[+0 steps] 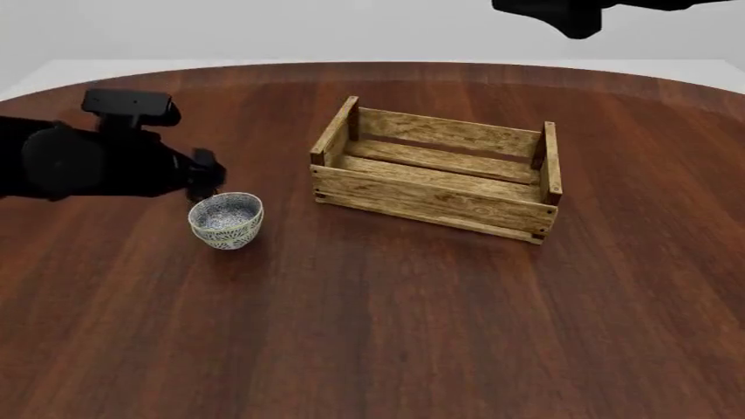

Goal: Stack the right bowl on the left bowl and place them in the tray.

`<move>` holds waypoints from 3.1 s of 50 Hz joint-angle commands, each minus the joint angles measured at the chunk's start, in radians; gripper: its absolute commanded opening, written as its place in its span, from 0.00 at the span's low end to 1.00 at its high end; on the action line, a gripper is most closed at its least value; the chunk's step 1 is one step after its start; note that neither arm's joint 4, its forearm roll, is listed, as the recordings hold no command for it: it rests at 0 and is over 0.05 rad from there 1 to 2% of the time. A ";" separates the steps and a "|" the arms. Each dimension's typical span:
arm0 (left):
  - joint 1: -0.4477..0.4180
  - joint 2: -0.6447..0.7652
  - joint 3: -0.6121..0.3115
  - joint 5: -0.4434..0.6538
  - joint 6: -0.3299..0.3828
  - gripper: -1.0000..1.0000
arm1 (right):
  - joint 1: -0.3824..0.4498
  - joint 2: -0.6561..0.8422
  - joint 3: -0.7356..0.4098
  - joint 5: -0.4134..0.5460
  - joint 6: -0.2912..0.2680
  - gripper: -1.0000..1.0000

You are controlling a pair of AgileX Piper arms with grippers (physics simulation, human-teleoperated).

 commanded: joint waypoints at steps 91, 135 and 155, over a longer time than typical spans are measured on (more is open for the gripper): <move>-0.098 0.400 -0.020 -0.204 -0.029 1.00 | 0.005 -0.046 0.040 -0.022 0.012 1.00; -0.080 0.218 0.006 -0.133 -0.022 0.00 | 0.001 -0.055 0.034 -0.015 0.014 1.00; -0.067 0.099 -0.016 -0.057 -0.005 0.00 | -0.006 -0.070 0.025 -0.006 0.019 1.00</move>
